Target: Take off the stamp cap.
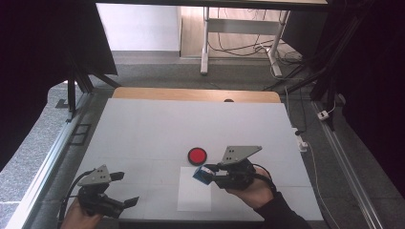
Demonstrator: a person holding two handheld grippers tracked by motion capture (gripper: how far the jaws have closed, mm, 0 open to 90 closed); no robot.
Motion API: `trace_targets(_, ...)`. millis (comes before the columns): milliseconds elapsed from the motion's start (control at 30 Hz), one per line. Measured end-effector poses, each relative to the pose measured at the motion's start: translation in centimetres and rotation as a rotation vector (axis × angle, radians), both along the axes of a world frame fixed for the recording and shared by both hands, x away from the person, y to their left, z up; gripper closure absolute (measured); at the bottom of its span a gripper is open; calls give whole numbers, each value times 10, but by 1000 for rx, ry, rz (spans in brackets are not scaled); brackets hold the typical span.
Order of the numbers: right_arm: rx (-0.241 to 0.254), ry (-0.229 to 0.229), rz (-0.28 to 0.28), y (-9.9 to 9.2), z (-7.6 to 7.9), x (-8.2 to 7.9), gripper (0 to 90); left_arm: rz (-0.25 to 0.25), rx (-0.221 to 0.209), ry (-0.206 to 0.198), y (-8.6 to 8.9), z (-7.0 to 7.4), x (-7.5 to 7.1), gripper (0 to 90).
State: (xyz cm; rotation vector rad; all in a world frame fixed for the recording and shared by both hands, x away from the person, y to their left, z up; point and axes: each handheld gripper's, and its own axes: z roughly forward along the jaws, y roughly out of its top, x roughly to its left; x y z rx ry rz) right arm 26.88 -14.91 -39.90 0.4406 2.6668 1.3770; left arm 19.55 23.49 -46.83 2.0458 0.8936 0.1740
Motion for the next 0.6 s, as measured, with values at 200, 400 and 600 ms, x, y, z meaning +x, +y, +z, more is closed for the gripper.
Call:
trace_targets(200, -1, 1, 8, 1, 2, 1, 713, -42, -32, 11, -7, 2, 10, 0)
trace_targets(400, 1, 3, 20, 0, 4, 1, 713, -91, -67, 15, -18, 6, 25, 0)
trace_targets(600, 14, 6, 36, 0, 5, 3, 713, -128, -55, 7, -35, 9, 37, 0)
